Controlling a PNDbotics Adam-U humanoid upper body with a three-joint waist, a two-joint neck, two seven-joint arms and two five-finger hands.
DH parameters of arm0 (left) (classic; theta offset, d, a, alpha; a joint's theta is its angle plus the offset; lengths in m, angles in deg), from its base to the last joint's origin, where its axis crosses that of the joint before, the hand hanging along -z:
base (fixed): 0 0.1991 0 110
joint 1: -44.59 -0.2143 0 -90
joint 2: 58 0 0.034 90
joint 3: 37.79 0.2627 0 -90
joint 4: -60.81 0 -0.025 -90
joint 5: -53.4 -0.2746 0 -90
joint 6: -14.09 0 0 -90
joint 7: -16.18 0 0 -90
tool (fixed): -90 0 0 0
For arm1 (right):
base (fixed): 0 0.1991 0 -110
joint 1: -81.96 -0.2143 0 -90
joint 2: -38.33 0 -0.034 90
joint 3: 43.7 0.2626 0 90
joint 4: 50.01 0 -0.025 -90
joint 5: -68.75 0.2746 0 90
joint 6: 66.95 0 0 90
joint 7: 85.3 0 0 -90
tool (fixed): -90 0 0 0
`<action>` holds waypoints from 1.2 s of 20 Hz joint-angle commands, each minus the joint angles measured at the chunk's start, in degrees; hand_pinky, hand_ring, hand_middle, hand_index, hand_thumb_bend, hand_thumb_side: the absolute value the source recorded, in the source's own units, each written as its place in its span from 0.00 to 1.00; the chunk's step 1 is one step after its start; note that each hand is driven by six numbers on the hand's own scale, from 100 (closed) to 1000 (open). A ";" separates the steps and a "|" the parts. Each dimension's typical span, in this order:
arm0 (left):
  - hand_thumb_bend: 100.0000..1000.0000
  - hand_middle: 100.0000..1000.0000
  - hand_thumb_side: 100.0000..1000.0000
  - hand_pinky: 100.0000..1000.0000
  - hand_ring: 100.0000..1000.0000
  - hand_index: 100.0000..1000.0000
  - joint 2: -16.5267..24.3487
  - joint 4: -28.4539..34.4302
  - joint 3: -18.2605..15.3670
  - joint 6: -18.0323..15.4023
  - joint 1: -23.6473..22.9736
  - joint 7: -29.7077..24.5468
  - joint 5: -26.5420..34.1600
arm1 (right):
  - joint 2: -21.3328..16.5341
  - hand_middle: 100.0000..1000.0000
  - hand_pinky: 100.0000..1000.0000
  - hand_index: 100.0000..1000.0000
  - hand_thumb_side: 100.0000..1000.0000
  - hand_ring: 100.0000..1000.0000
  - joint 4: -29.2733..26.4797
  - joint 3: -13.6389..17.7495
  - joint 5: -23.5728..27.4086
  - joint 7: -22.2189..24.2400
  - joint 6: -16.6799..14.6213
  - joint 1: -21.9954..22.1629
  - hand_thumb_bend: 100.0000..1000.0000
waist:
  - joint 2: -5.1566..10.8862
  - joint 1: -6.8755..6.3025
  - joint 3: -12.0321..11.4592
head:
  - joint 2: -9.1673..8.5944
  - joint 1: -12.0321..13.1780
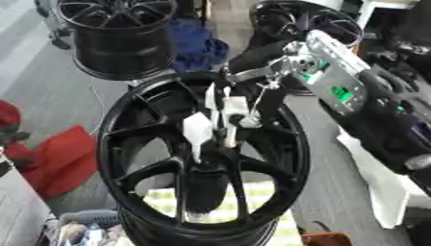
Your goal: Pull the pin out of the wheel hub.
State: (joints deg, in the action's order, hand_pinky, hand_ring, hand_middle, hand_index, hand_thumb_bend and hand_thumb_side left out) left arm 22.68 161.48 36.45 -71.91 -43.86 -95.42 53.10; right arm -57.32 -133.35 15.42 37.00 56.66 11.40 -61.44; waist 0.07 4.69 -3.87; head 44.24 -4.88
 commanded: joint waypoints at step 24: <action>0.01 0.74 0.67 0.67 1.00 0.88 1.31 1.30 -1.62 -0.14 0.86 1.63 0.07 | -18.10 0.77 0.75 0.93 0.37 0.76 -14.27 42.29 0.98 -26.02 20.93 49.02 0.00 | -0.71 -0.80 3.39 | -0.12 3.26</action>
State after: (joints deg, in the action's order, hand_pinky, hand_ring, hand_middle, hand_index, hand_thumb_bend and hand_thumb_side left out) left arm 23.17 161.51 35.32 -72.00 -43.76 -94.07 53.10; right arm -76.33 -148.49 54.28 39.87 33.16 31.03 -12.31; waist -0.86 3.99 -0.56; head 44.24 -1.91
